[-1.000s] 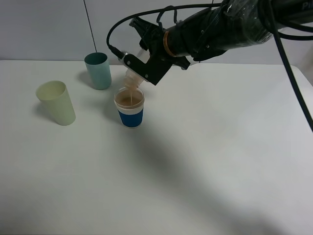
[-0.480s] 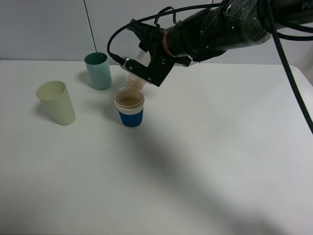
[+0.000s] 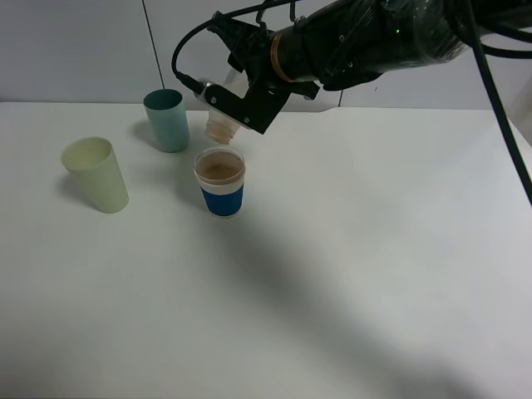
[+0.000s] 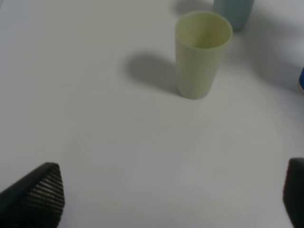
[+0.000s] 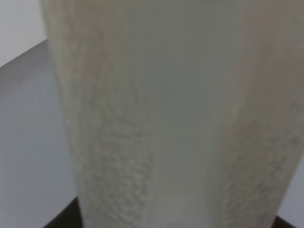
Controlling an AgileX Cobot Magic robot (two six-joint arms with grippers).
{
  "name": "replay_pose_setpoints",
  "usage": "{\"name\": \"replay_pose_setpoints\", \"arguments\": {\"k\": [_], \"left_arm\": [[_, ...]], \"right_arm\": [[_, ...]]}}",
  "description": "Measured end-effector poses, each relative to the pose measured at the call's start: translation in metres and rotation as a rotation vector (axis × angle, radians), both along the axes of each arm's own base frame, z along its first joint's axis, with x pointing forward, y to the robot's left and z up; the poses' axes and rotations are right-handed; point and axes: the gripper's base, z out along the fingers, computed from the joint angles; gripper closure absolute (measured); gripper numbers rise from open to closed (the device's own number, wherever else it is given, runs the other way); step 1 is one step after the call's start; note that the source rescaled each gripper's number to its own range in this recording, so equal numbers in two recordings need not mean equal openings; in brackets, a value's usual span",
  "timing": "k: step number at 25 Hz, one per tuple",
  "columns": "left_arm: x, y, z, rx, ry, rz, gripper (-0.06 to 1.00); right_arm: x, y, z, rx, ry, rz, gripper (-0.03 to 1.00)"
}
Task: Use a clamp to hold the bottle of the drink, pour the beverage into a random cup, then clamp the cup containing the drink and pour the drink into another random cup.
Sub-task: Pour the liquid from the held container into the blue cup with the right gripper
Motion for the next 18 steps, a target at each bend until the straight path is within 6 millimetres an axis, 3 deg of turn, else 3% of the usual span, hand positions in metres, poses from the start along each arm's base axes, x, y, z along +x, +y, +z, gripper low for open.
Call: {"name": "replay_pose_setpoints", "arguments": {"k": [18], "left_arm": [[0.0, 0.0, 0.0, 0.0, 0.0, 0.0, 0.17]], "right_arm": [[-0.008, 0.01, 0.0, -0.104, -0.06, 0.11, 0.95]]}}
